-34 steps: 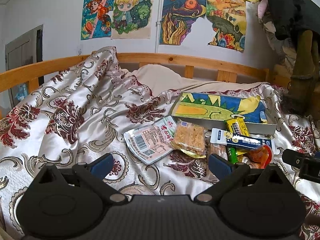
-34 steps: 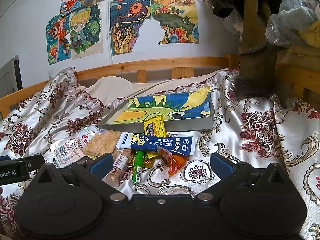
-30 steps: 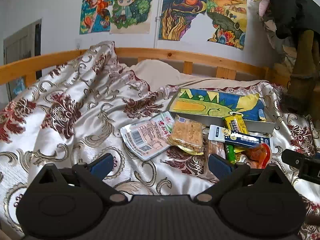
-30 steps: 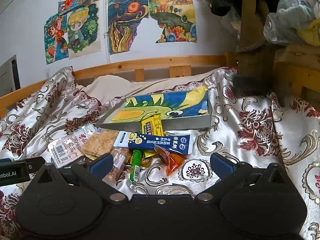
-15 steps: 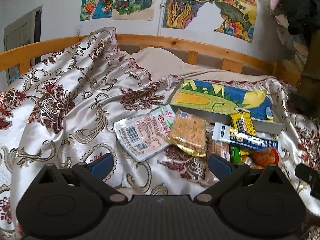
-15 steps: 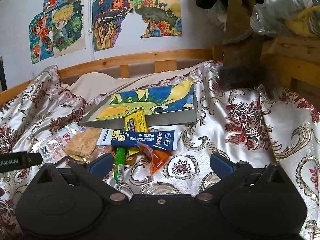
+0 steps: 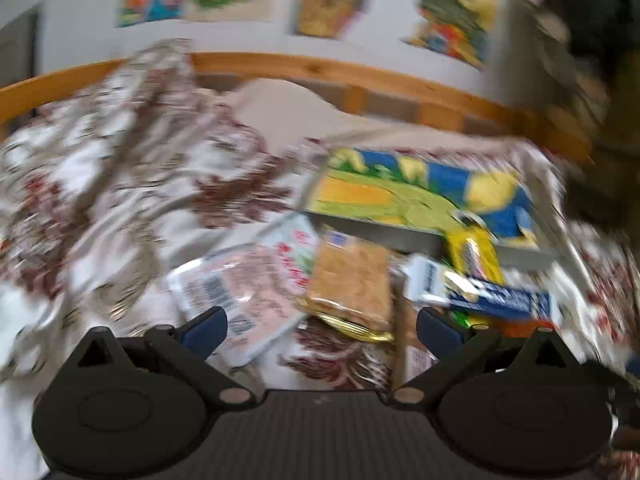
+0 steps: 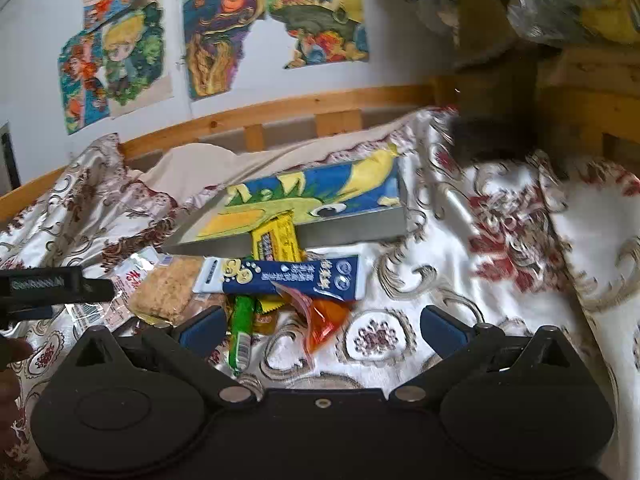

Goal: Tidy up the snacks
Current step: 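Lower the left tool toward the brown snack bar while the right tool approaches the orange candy bag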

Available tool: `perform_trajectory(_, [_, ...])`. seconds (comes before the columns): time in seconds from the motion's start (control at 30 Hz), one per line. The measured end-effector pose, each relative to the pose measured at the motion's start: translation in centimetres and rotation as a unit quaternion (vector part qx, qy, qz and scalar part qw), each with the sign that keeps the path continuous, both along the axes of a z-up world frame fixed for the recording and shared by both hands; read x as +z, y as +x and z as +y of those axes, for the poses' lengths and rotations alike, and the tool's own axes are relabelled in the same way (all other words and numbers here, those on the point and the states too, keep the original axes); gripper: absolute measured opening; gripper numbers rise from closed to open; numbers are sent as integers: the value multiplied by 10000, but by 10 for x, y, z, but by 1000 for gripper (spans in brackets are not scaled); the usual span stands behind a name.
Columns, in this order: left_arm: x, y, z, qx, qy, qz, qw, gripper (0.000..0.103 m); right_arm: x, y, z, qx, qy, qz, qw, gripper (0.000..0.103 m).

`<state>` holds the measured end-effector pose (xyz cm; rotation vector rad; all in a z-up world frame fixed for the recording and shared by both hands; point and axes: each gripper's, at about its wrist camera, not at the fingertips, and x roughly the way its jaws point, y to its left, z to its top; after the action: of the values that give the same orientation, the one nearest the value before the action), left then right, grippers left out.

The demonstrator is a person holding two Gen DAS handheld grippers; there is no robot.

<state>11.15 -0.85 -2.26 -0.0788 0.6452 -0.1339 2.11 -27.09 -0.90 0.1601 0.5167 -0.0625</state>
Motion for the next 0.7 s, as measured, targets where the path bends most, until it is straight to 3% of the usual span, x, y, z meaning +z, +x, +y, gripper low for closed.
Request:
perform_trajectory(0.17, [-6,13,-16,-689,206,135,9973,103,2,19,1,370,-618,261,9971,102])
perform_trajectory(0.6, [-26,50,-47,-1416,341,793,9861,102,-20,60,-4,846,-927,617,9902,102])
perform_trajectory(0.7, [-29,56,-51,-1589,281,871,9830,100,-27,67,-2,673,-1232,651,9880,96])
